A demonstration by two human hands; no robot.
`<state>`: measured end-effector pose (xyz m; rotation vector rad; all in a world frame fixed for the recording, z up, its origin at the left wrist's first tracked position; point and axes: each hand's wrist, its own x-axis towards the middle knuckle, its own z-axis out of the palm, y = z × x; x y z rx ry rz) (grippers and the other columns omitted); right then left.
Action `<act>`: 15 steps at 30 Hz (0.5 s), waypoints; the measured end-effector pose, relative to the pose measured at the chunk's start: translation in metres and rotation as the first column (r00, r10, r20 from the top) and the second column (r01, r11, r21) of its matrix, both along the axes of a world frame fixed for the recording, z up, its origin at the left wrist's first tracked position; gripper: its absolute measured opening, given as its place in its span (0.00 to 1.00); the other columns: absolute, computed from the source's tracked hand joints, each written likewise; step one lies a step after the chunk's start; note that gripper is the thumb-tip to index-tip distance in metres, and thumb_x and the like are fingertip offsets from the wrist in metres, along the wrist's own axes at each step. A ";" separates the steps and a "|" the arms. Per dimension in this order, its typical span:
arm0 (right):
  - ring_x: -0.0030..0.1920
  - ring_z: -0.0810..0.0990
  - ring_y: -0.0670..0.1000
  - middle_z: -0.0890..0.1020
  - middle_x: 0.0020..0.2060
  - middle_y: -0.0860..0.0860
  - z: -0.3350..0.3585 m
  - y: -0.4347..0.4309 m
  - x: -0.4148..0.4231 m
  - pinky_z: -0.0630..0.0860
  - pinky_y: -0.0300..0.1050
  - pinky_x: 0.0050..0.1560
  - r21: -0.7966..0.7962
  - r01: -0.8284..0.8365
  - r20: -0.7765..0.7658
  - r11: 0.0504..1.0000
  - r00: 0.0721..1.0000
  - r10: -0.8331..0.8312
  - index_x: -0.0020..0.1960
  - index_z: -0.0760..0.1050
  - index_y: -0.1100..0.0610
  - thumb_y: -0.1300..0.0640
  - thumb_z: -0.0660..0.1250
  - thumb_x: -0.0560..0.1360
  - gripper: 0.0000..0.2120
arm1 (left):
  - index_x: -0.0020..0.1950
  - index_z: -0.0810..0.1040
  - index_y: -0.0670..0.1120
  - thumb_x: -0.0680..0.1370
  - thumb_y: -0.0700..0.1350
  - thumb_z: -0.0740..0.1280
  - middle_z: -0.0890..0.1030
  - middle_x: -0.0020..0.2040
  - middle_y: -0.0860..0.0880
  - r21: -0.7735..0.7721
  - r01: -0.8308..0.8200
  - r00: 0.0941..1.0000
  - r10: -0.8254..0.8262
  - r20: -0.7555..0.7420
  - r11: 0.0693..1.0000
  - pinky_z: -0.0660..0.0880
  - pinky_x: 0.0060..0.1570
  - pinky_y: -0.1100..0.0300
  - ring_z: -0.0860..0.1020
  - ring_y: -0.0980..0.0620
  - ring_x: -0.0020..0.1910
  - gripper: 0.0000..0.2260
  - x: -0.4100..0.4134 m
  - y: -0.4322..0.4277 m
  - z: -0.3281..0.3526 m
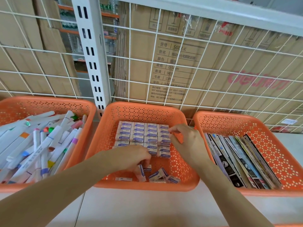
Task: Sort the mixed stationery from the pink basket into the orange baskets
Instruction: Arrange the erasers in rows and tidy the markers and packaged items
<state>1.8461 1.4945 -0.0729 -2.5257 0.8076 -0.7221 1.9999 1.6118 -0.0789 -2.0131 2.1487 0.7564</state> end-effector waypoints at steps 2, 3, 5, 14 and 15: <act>0.50 0.79 0.51 0.82 0.49 0.46 0.002 0.001 0.000 0.76 0.54 0.51 -0.002 -0.001 0.004 1.000 1.000 0.001 0.51 0.78 0.53 0.57 0.67 0.74 0.06 | 0.53 0.78 0.46 0.71 0.47 0.73 0.75 0.51 0.49 0.003 -0.014 1.000 0.014 -0.025 1.000 0.64 0.42 0.63 0.67 0.57 0.42 0.14 0.002 0.000 -0.001; 0.49 0.79 0.51 0.82 0.49 0.46 0.003 0.002 0.000 0.76 0.53 0.51 -0.009 -0.003 0.005 1.000 1.000 0.003 0.51 0.78 0.53 0.58 0.67 0.75 0.06 | 0.52 0.79 0.47 0.70 0.49 0.74 0.76 0.49 0.50 0.000 -0.021 0.999 0.021 -0.050 1.000 0.65 0.40 0.64 0.68 0.57 0.40 0.13 0.003 0.000 -0.001; 0.48 0.79 0.49 0.82 0.48 0.47 0.006 0.004 -0.001 0.77 0.51 0.50 -0.029 -0.036 0.001 0.999 0.999 0.036 0.51 0.79 0.55 0.60 0.67 0.75 0.06 | 0.44 0.79 0.52 0.68 0.50 0.75 0.75 0.42 0.56 -0.024 -0.078 0.987 0.074 -0.141 0.997 0.66 0.36 0.67 0.70 0.60 0.35 0.09 0.010 0.003 0.000; 0.52 0.78 0.52 0.81 0.50 0.51 0.012 0.034 0.039 0.74 0.44 0.48 0.170 -0.413 -0.696 0.895 0.592 0.406 0.55 0.79 0.54 0.54 0.68 0.73 0.11 | 0.48 0.78 0.53 0.72 0.40 0.72 0.78 0.48 0.54 -0.071 -0.326 0.872 0.271 -0.407 0.943 0.72 0.40 0.72 0.77 0.60 0.42 0.10 0.039 0.023 0.022; 0.51 0.78 0.53 0.81 0.49 0.51 0.010 0.036 0.043 0.72 0.44 0.46 0.164 -0.409 -0.728 0.898 0.564 0.390 0.55 0.79 0.54 0.52 0.69 0.72 0.12 | 0.48 0.77 0.53 0.72 0.39 0.71 0.78 0.48 0.54 -0.066 -0.343 0.857 0.284 -0.430 0.937 0.71 0.40 0.73 0.76 0.61 0.42 0.10 0.041 0.024 0.021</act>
